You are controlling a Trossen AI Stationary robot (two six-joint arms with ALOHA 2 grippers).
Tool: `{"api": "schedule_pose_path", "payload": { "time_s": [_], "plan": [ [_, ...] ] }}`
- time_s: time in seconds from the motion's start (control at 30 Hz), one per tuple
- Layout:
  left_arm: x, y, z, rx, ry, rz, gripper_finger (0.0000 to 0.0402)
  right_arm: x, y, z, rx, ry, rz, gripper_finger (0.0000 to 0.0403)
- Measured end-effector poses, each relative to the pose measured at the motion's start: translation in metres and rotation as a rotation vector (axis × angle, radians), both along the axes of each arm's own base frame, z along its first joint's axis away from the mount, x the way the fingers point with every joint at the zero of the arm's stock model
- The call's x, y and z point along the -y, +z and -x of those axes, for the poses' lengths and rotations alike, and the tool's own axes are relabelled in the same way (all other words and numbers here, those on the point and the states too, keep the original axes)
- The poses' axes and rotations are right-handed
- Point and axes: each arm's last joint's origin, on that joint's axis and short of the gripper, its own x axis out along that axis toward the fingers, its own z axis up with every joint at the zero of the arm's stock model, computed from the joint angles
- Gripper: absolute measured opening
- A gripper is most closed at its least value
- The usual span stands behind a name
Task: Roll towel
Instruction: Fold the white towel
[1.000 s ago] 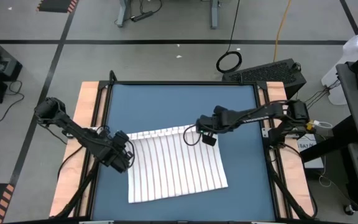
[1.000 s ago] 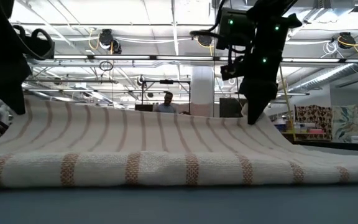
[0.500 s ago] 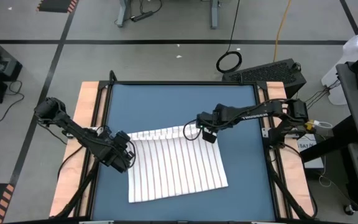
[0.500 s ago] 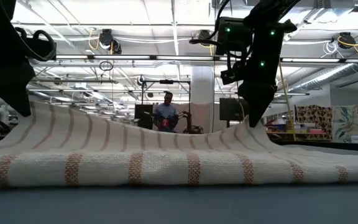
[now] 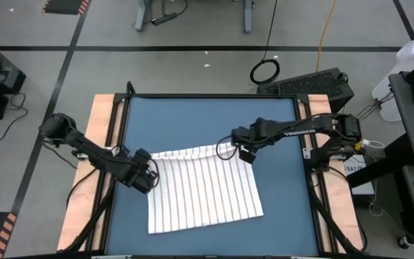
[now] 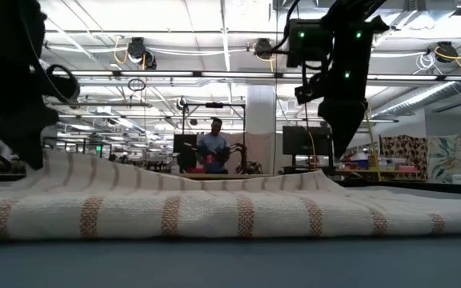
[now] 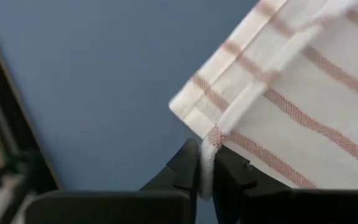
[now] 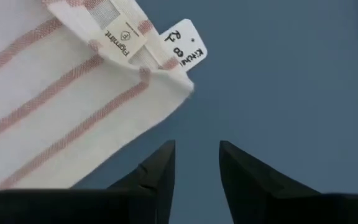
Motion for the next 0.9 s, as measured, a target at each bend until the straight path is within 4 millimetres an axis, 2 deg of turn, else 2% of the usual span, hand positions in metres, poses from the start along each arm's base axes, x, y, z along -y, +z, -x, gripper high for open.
{"api": "schedule_pose_path", "payload": {
  "time_s": [0.1, 0.23, 0.37, 0.47, 0.57, 0.67, 0.77, 0.9],
  "plan": [
    [-0.005, -0.006, 0.003, -0.017, 0.03, 0.015, 0.0068, -0.001, 0.014, 0.006, 0.055, -0.011, 0.0, 0.0116],
    [-0.014, -0.005, 0.007, -0.091, 0.061, -0.014, 0.0108, -0.003, 0.032, 0.015, 0.131, -0.012, -0.041, 0.0116],
    [-0.014, -0.004, 0.006, -0.132, 0.046, 0.039, 0.0148, -0.006, 0.047, 0.025, 0.187, -0.008, -0.062, 0.0116],
    [-0.012, 0.005, 0.003, -0.163, 0.037, 0.08, 0.0175, -0.007, 0.059, 0.033, 0.235, -0.002, -0.079, 0.0116],
    [-0.008, 0.028, -0.002, -0.217, 0.026, 0.144, 0.0188, -0.01, 0.07, 0.041, 0.292, 0.008, -0.136, 0.0116],
    [-0.006, 0.067, -0.004, -0.214, 0.03, 0.204, 0.0189, -0.014, 0.08, 0.047, 0.359, -0.005, -0.187, 0.0116],
    [-0.008, 0.109, -0.001, -0.057, -0.02, 0.278, 0.0189, -0.02, 0.088, 0.046, 0.451, -0.005, -0.192, 0.0116],
    [-0.028, 0.157, 0.007, 0.177, -0.004, 0.36, 0.0182, -0.027, 0.093, 0.037, 0.562, 0.017, -0.199, 0.0116]
  ]
}}
